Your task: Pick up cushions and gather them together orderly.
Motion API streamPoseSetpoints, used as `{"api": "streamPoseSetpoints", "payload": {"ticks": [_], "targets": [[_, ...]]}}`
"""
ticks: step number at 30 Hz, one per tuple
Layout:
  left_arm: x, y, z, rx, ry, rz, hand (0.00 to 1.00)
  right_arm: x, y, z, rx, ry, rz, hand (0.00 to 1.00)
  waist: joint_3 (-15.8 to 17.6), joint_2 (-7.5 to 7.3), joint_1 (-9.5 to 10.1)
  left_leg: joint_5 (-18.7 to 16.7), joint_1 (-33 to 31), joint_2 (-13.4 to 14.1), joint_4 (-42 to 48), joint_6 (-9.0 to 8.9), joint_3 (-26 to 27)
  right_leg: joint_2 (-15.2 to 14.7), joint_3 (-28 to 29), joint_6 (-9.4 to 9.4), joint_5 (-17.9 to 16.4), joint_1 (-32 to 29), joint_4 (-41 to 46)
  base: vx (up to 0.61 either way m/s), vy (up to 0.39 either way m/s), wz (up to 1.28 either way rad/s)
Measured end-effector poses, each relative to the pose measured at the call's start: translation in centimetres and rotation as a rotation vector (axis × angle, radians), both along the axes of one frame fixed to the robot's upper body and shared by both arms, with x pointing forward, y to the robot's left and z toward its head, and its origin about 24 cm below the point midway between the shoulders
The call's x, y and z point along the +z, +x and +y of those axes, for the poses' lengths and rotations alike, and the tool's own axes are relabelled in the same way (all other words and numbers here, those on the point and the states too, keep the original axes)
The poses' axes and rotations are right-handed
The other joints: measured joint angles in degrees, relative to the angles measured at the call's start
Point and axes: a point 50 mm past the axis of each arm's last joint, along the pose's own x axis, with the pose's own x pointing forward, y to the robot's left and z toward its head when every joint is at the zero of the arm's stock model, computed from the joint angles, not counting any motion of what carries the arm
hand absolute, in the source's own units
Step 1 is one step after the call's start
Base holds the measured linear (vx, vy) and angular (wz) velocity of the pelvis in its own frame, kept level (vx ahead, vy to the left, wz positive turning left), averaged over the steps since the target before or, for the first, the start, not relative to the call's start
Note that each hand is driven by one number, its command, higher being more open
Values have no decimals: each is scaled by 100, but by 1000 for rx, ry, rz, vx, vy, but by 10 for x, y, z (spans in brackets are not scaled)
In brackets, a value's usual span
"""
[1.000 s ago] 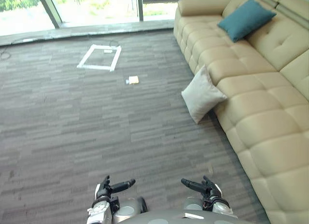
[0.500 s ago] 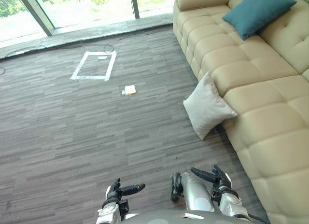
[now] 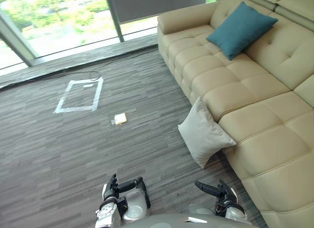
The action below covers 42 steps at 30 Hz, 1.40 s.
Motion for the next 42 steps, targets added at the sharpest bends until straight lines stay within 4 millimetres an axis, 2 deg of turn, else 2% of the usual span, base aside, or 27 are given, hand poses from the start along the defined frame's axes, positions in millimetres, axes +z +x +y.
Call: {"api": "streamPoseSetpoints", "payload": {"ticks": [1, 2, 3, 4, 6, 7, 8, 10, 11, 14, 15, 16, 19, 21, 22, 23, 25, 26, 28, 32, 34, 36, 37, 38, 40, 41, 42], "targets": [[-1, -3, 1, 10, 0, 12, 100, -2, -4, 4, -5, 11, 10, 100, -113, -60, -5, 60, -3, -40, 155, 105, 90, -108, 148, 89, -49, -84, 209, 609, 371, -91], [-1, -6, 8, 29, 12, 23, 100, -2, -4, 12, -5, 34, 8, 100, -234, -228, 9, -169, 125, -145, 211, 147, 407, -343, 221, 182, -68, -368, 790, 601, 379, -94], [-2, -7, 10, 30, 19, 31, 100, -3, -2, 18, -6, 52, 4, 100, -277, -299, 13, -280, 234, -199, 206, 198, 589, -475, 206, 266, -17, -604, 1270, 575, 403, -101], [-3, -8, 11, 26, 19, 45, 100, -2, 0, 23, 12, 65, -2, 100, -298, -337, 8, -447, 486, -258, 166, 314, 828, -683, 90, 490, 230, -902, 2003, 353, 272, -70], [-4, -8, 9, 17, 16, 55, 100, -1, 4, 21, 52, 56, -9, 100, -262, -280, 2, -580, 925, -313, -29, 382, 1068, -946, -242, 418, 550, -1163, 2758, 401, 290, -72], [-5, -8, 7, 15, 10, 61, 100, 0, 6, 19, 54, 51, -17, 100, -260, -235, -17, -607, 1247, -332, -243, 395, 1188, -1158, -632, 386, 533, -1328, 3186, 358, 228, -69], [-5, -10, 7, 14, 9, 66, 100, 0, 7, 19, 56, 48, -20, 100, -258, -221, -22, -607, 1371, -334, -334, 396, 1228, -1217, -781, 371, 515, -1380, 3283, 304, 144, -52], [-7, -7, 1, -47, 12, 77, 100, 1, 11, 16, 59, 35, -31, 100, -266, -162, -79, -545, 1831, -285, -802, 298, 1352, -1264, -1349, 143, 339, -1624, 3171, 276, 57, -35], [-7, -5, -1, -69, 11, 78, 100, 1, 12, 15, 62, 32, -30, 100, -260, -141, -90, -536, 1893, -244, -868, 281, 1388, -1254, -1527, 143, 320, -1724, 3035, 258, -18, -32], [-9, -4, -3, -108, 9, 97, 100, 2, 20, 12, 76, 20, -38, 100, -224, -89, -116, -515, 2088, -66, -910, 242, 1665, -1253, -2708, 50, 418, -2121, 2008, 247, -102, -54], [-9, -7, 3, -109, 21, 112, 100, 2, 23, 15, 96, 20, -36, 100, -169, -206, -118, -488, 2277, -226, -961, 146, 1775, -1269, -3344, -482, 1051, -2130, 1170, 307, -201, -108], [-13, -13, -4, -107, -1, 143, 100, 3, 27, 7, 119, -8, -34, 100, -128, 63, -119, -540, 2401, -87, -1083, 1, 1782, -1022, -3412, -651, 1018, -2003, 974, 296, -204, -108], [-15, -9, -23, -185, -35, 142, 100, 4, 30, -9, 103, -43, -17, 100, -9, 386, -270, -668, 2418, -131, -1453, -225, 1318, -619, -3321, -675, 1027, -1884, 636, 137, -113, -46], [-15, -7, -21, -210, -25, 139, 100, 3, 24, -12, 69, -47, -3, 100, 8, 352, -284, -591, 2453, -141, -1378, -270, 1277, -459, -3326, -673, 993, -1635, 463, -5, -77, -6], [-13, -6, -18, -214, -16, 131, 100, 2, 22, -11, 61, -43, 1, 100, 20, 236, -299, -587, 2406, -84, -1029, -344, 1231, -464, -3316, -610, 920, -1544, 405, 13, -153, 1], [-12, -5, -8, -211, 10, 129, 100, 0, 18, -8, 59, -32, 10, 100, 49, 31, -295, -633, 2078, 105, -122, -420, 1221, -437, -3288, -518, 931, -1362, 180, 35, -203, -2], [-11, -4, -4, -176, 11, 121, 100, -1, 15, -7, 54, -26, 18, 100, 65, -5, -275, -723, 1638, 415, 987, -522, 1209, -298, -3223, -436, 1007, -1145, -134, 42, -164, -25], [-10, -2, -6, -150, 1, 107, 100, -2, 11, -12, 40, -38, 28, 100, 97, 60, -218, -936, 1374, 579, 1587, -511, 1118, -161, -3068, -438, 1034, -986, -300, 66, -18, -62], [-10, -2, -5, -137, 0, 102, 100, -3, 4, -18, 14, -46, 48, 100, 106, 103, -192, -1112, 1196, 381, 1156, -385, 855, -133, -2780, -432, 1042, -840, -367, 105, 82, -74], [-8, 0, -3, -96, -7, 84, 100, -5, -3, -19, 5, -46, 66, 100, 121, 78, -131, -1029, 874, -15, -36, -290, -36, -181, -2179, -390, 1052, -802, -452, 112, 97, -82], [-8, 0, -5, -50, -28, 68, 100, -6, -11, -20, -5, -55, 86, 100, 121, 79, -55, -921, 644, -64, -303, -345, -519, -228, -1852, -230, 1037, -728, -438, 155, 101, -87], [-8, -2, -6, -13, -40, 61, 100, -6, -19, -22, -14, -65, 99, 100, 94, 120, -48, -650, 627, -40, -500, -340, -677, -264, -1549, -5, 891, -636, -297, 255, 221, -86], [-9, -5, -9, 0, -48, 68, 100, -5, -21, -25, -17, -74, 95, 100, 26, 217, -44, -92, 689, -6, -531, -307, -652, -243, -1361, 124, 790, -617, -216, 271, 264, -81], [-9, -6, -9, 6, -49, 70, 100, -5, -22, -24, -18, -74, 95, 100, -20, 225, -42, 41, 721, -3, -516, -195, -624, -270, -1261, 191, 744, -614, -176, 301, 287, -75], [-8, -8, 1, 18, -23, 68, 100, -7, -22, -12, -16, -44, 86, 100, -213, -61, -40, -95, 833, -260, -569, -78, -274, -598, -1020, 348, 674, -708, -140, 355, 308, -57], [-7, -7, 3, 18, -17, 66, 100, -7, -22, -9, -17, -35, 86, 100, -246, -119, -43, -120, 852, -330, -588, -40, -181, -680, -963, 386, 677, -713, -145, 302, 257, -48], [-6, -7, 6, 15, -8, 66, 100, -8, -24, -4, -20, -22, 91, 100, -327, -250, -45, -182, 965, -473, -653, 61, 7, -837, -864, 471, 692, -699, -222, 250, 227, -55]]}}
